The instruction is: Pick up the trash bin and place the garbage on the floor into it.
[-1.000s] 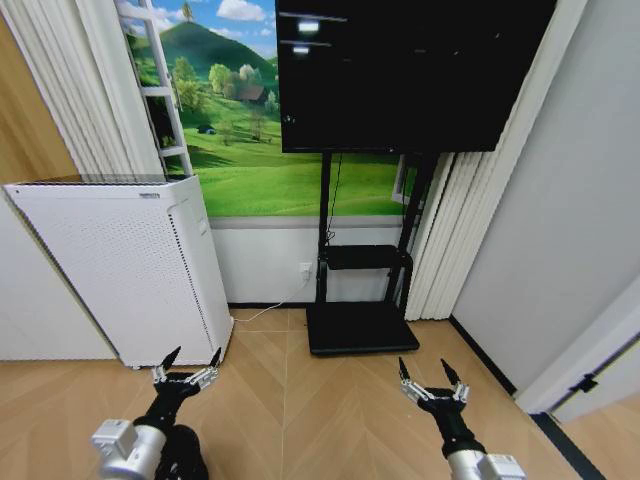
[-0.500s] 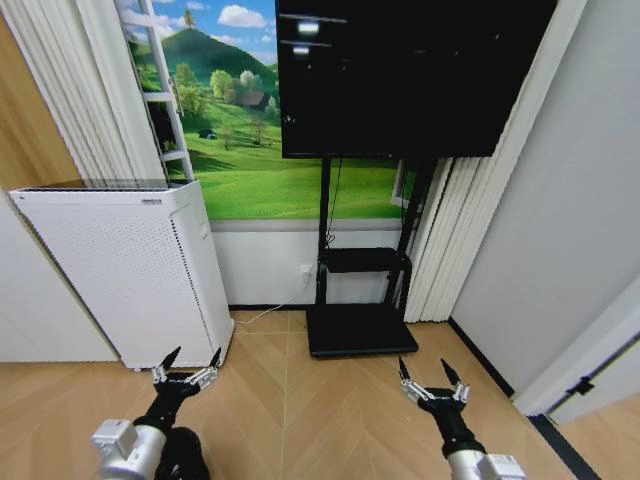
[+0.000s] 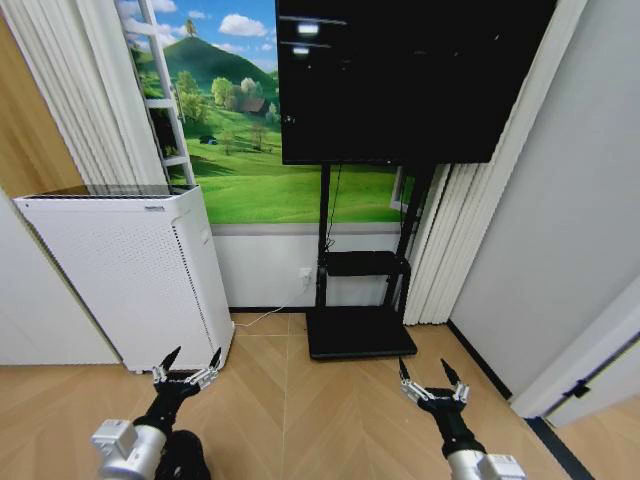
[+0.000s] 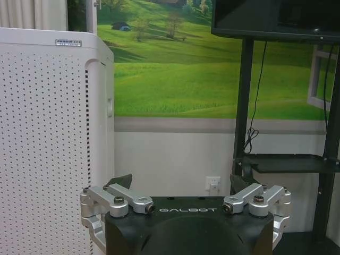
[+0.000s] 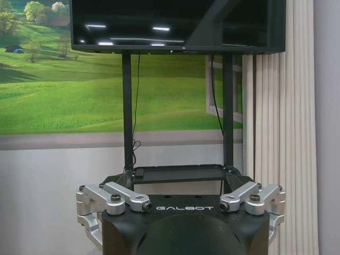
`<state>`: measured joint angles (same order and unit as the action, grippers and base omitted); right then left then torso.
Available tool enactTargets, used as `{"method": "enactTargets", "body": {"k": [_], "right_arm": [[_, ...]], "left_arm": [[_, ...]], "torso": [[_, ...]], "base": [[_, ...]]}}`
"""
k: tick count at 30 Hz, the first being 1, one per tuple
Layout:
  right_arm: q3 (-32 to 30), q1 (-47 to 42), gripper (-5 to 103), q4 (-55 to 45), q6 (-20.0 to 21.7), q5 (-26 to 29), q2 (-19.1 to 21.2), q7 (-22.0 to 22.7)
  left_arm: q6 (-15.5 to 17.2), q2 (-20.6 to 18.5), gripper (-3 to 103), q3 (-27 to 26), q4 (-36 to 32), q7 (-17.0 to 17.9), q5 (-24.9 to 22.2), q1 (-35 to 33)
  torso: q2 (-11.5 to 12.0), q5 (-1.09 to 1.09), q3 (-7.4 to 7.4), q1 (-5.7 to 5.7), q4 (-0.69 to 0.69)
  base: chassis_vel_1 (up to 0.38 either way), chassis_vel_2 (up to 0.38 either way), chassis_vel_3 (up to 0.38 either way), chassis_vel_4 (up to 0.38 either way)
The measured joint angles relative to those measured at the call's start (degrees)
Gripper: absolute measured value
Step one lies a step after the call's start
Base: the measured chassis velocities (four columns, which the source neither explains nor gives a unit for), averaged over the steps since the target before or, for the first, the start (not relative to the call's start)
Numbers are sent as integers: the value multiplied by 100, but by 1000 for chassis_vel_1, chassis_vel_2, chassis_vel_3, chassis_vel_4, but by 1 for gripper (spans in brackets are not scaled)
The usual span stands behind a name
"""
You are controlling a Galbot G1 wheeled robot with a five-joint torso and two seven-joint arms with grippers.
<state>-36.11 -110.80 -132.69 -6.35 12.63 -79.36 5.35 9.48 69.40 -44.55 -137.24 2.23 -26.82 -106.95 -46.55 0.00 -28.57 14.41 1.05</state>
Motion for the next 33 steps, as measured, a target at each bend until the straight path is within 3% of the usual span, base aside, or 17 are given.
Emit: {"method": "enactTargets", "body": {"k": [6, 17, 33], "right_arm": [[0, 0, 100, 0, 0, 0, 0, 0], [0, 1, 100, 0, 0, 0, 0, 0], [0, 1, 100, 1, 0, 0, 0, 0]], "left_arm": [[0, 0, 100, 0, 0, 0, 0, 0], [0, 0, 100, 0, 0, 0, 0, 1], [0, 0, 100, -1, 0, 0, -1, 0]], "torso": [[-105, 0, -57, 49, 0], [-96, 0, -52, 50, 0], [-63, 1, -32, 33, 0]], "base": [[0, 0, 0, 0], [32, -24, -31, 34], [213, -221, -223, 226]]}}
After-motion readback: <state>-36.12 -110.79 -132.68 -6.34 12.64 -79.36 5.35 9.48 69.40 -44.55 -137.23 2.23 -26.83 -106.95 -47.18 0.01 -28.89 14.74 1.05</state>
